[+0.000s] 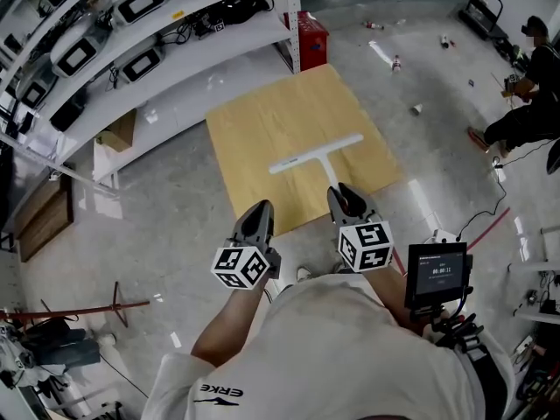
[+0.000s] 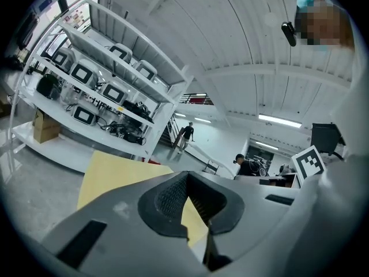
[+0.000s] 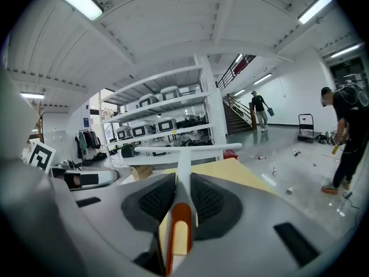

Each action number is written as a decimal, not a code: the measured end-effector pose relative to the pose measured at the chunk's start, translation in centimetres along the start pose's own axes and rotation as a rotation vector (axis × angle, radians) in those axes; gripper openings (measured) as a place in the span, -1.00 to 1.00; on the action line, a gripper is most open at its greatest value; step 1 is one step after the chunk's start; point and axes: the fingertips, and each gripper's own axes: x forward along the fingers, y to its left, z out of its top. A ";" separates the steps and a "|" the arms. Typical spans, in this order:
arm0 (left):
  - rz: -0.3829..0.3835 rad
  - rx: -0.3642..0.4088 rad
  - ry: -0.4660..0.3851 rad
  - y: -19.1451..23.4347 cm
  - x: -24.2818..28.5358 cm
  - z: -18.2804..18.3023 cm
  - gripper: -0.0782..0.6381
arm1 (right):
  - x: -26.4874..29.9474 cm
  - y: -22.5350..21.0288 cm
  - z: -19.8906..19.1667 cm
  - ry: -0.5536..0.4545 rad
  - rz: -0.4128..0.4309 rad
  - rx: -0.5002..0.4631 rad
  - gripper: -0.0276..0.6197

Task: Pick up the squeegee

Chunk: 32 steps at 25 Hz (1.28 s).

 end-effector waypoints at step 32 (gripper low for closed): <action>0.001 -0.005 -0.011 0.0 1.0 -0.1 -0.77 | -0.4 -1.2 -0.3 -0.026 -0.012 0.023 -0.65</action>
